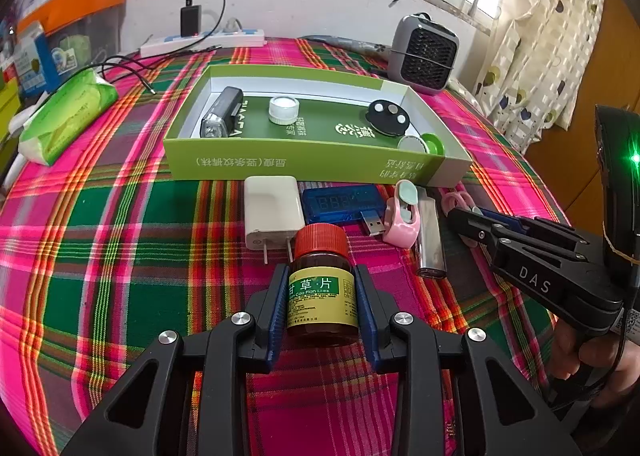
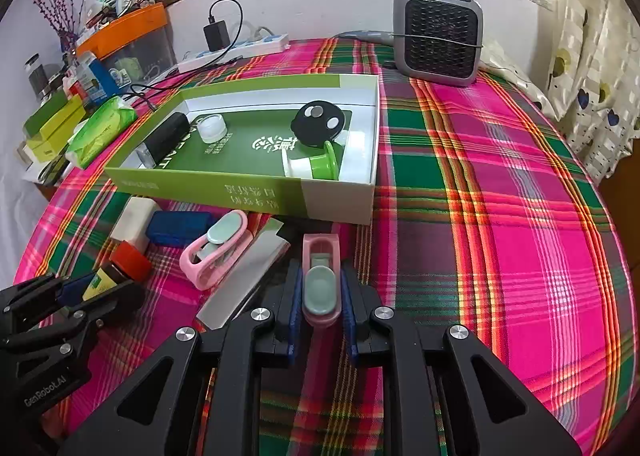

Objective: Organize rigid objects
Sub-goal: 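Carry the medicine bottle and pink clip in both tools over the tray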

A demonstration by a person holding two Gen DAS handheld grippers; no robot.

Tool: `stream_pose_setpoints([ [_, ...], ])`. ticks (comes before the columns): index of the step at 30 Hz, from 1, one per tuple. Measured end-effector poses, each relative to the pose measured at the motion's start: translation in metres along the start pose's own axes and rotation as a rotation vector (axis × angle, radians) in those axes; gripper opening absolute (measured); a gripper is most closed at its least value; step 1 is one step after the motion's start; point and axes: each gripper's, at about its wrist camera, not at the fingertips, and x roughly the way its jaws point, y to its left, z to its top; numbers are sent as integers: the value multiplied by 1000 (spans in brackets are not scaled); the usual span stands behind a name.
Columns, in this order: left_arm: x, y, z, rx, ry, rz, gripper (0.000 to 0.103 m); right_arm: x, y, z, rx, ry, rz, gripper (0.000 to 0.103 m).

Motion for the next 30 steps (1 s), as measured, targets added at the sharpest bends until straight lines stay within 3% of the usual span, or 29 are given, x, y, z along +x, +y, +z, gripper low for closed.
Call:
stream_pose_setpoints([
  [30,-19,-5,8,28,-46,9,31,-19,-2,1,5,-45,15,19],
])
